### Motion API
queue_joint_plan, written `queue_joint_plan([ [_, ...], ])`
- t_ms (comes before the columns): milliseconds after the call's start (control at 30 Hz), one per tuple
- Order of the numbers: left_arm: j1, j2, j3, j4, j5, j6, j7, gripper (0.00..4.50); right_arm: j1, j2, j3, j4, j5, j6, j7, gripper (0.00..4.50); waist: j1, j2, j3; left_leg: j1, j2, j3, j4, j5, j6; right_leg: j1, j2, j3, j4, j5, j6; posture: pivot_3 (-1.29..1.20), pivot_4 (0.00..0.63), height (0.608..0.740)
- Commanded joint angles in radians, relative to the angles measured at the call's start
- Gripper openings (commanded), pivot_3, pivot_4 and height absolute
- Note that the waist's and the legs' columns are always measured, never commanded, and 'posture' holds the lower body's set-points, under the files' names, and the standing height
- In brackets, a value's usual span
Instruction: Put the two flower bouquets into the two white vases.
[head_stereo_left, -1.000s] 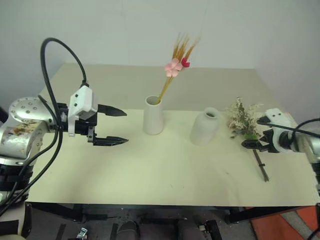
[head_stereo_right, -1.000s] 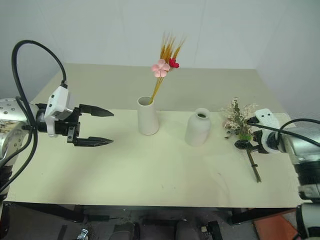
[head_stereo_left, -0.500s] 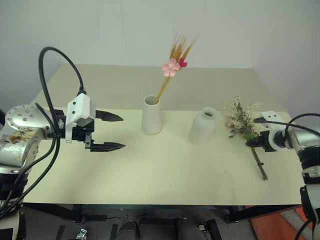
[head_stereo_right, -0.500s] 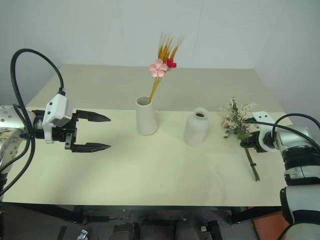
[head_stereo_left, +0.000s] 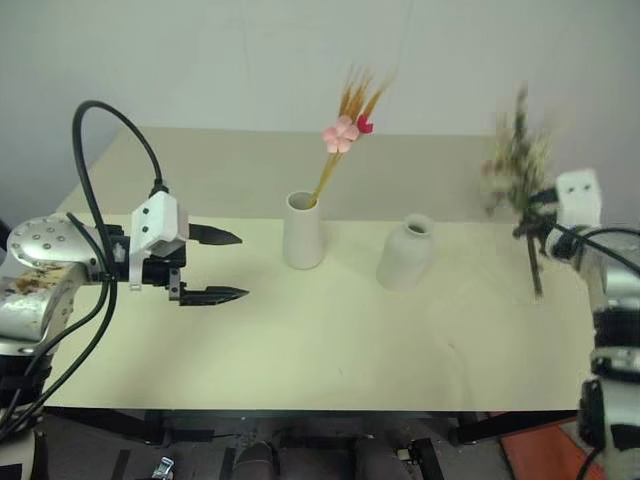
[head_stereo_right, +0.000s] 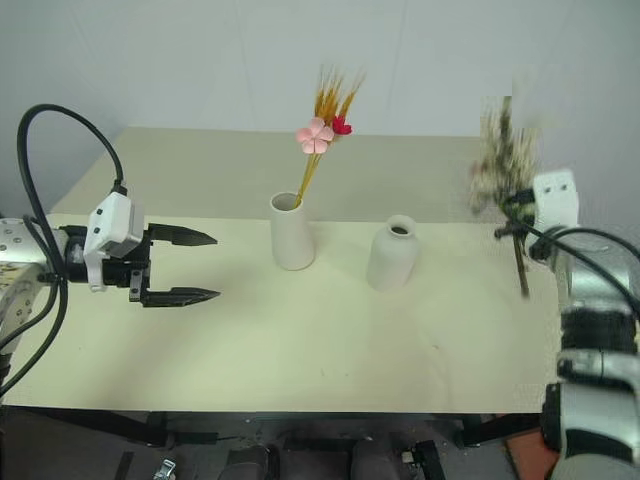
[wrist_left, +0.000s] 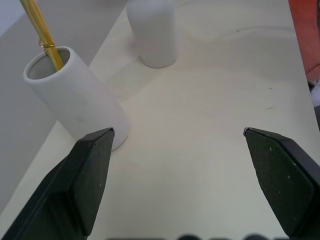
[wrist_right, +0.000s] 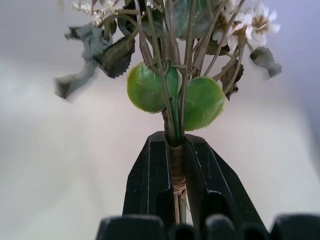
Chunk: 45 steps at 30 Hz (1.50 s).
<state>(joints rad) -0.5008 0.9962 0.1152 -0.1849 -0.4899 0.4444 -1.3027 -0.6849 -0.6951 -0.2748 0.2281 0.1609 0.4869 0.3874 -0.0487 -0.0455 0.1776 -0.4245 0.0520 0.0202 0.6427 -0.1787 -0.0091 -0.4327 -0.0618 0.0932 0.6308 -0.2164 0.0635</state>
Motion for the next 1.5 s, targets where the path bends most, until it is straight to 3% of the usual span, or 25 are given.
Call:
queue_joint_plan([
  [33,-0.019,0.015,0.026,0.013,-0.007,-0.019,-0.006,4.5,0.017,0.094,-0.201,-0.265,0.285,-0.062,0.051,0.16,0.001,0.0,0.0,0.0,0.0,0.0,0.0,0.0,0.0,0.0,0.0,0.0,0.0,0.0,0.0,0.0,0.15,0.74],
  [100,-0.027,0.016,0.019,0.031,0.0,-0.028,-0.01,4.5,0.026,0.153,-0.232,-0.37,0.396,-0.064,0.067,0.16,0.003,0.0,0.0,0.0,0.001,0.0,0.0,0.0,0.0,0.0,0.001,0.0,0.001,0.002,-0.002,0.0,0.15,0.74],
  [400,-0.027,0.019,0.018,0.036,-0.001,-0.028,-0.015,4.5,-0.012,0.212,-0.129,-0.485,0.503,-0.023,0.032,0.16,0.003,0.0,0.0,0.003,0.001,0.0,0.002,0.001,0.001,0.004,0.001,0.0,0.0,0.001,-0.004,0.0,0.15,0.74],
  [667,-0.013,0.035,0.027,0.033,-0.003,-0.019,-0.02,4.5,-0.034,0.245,-0.053,-0.412,0.484,-0.047,0.064,0.16,0.001,0.001,0.0,0.002,0.001,0.0,0.001,0.001,0.001,0.003,0.002,0.0,0.0,0.003,-0.006,0.0,0.15,0.74],
  [1433,0.025,0.06,0.057,0.008,-0.018,-0.019,-0.003,4.5,0.023,0.282,0.0,-0.266,0.408,-0.158,0.14,0.16,0.002,0.001,0.001,0.002,0.001,0.0,0.001,0.001,0.001,0.003,0.001,0.0,0.0,0.003,-0.006,0.0,0.15,0.74],
  [1500,0.024,0.061,0.056,0.01,-0.016,-0.021,-0.002,4.5,0.036,0.286,-0.002,-0.27,0.419,-0.16,0.156,0.89,0.003,0.001,0.001,0.002,0.001,0.0,0.001,0.001,0.001,0.003,0.001,0.0,0.0,0.003,-0.006,0.0,0.15,0.74],
])
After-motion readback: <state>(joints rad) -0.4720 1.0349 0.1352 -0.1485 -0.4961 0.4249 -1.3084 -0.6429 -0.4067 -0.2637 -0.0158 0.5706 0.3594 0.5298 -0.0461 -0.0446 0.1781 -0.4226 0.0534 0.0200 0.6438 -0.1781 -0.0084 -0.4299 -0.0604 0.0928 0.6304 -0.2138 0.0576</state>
